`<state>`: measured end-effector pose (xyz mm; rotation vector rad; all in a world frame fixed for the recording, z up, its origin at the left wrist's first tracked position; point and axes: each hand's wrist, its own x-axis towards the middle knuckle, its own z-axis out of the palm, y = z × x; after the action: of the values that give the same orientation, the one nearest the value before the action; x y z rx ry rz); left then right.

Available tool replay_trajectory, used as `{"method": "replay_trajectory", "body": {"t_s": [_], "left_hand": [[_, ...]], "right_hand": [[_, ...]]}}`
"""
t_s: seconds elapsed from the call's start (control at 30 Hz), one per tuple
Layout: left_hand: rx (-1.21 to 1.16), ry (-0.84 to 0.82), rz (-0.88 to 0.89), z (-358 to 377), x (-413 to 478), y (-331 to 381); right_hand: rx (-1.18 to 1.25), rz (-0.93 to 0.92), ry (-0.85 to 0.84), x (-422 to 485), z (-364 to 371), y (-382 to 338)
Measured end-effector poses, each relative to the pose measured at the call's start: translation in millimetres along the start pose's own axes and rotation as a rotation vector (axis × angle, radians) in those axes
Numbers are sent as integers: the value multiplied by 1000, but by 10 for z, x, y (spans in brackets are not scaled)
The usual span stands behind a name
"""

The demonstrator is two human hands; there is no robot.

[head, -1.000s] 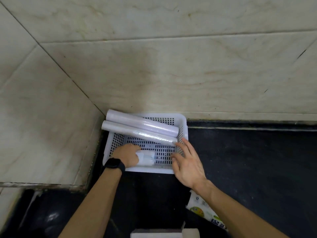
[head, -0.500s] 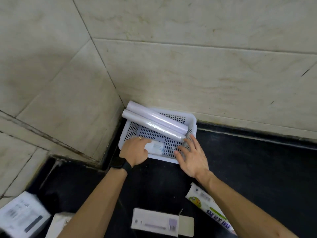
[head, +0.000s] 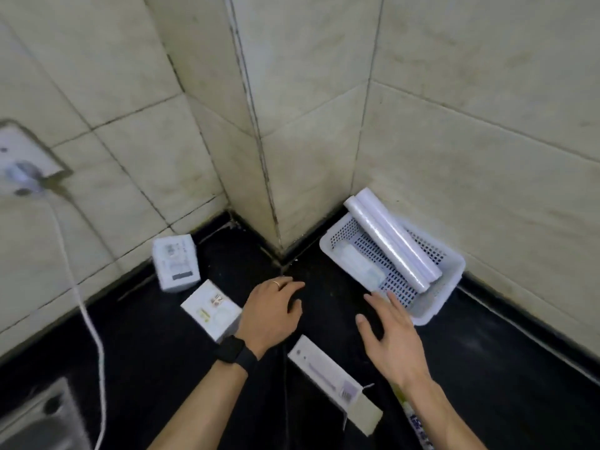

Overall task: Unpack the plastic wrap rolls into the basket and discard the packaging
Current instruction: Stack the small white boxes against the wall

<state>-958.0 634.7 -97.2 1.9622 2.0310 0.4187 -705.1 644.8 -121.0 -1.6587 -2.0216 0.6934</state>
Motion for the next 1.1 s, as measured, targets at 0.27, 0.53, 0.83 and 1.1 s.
{"method": "replay_trajectory", "body": {"t_s": [0.27, 0.53, 0.83, 1.1], "left_hand": [[98, 59, -374, -279, -1187, -980], [-27, -38, -594, 14, -1644, -1846], [29, -263, -532, 592, -1620, -2330], [71, -291, -561, 507, -1438, -2326]], "right_hand": [[-28, -284, -175, -164, 586, -1008], [-173, -258, -429, -69, 1581, -1636], [-388, -151, -507, 193, 2475, -1832], [-293, -103, -514, 318, 2642, -1801]]}}
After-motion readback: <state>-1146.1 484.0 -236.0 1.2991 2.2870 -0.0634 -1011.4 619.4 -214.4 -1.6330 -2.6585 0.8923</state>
